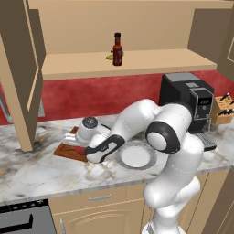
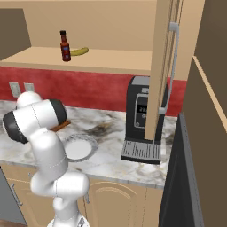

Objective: Pick the steak from the plate and place it on the cutting board. Then pick the condiment bottle from the cabinet and place it next to the cutting board.

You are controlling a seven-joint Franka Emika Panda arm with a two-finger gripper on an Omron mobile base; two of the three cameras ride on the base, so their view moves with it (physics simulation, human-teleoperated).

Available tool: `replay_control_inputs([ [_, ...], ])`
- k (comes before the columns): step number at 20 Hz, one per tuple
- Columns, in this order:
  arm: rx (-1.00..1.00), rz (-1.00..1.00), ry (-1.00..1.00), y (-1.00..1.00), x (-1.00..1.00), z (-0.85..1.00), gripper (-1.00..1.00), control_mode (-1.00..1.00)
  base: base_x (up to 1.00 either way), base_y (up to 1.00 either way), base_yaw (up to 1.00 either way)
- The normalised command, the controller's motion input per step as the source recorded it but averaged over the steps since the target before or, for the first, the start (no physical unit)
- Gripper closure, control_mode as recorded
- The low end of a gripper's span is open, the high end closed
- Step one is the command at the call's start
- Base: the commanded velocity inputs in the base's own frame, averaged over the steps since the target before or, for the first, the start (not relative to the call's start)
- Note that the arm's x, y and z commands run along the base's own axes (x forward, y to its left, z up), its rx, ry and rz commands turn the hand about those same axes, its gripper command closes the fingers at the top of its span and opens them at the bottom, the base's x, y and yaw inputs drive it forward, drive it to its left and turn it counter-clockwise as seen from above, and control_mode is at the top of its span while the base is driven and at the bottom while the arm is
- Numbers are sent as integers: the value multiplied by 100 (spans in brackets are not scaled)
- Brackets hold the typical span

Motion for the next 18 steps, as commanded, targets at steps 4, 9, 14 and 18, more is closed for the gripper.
replay_control_inputs([
  [4,12,0,-7,-21,-14,59,-100,-100,0,0,0],
  [9,9,0,-5,-21,-17,71,-100,-100,0,0,0],
  [14,3,1,-2,-5,-15,90,-100,-100,0,0,0],
  [18,1,8,-3,0,-6,95,-100,-100,0,0,0],
])
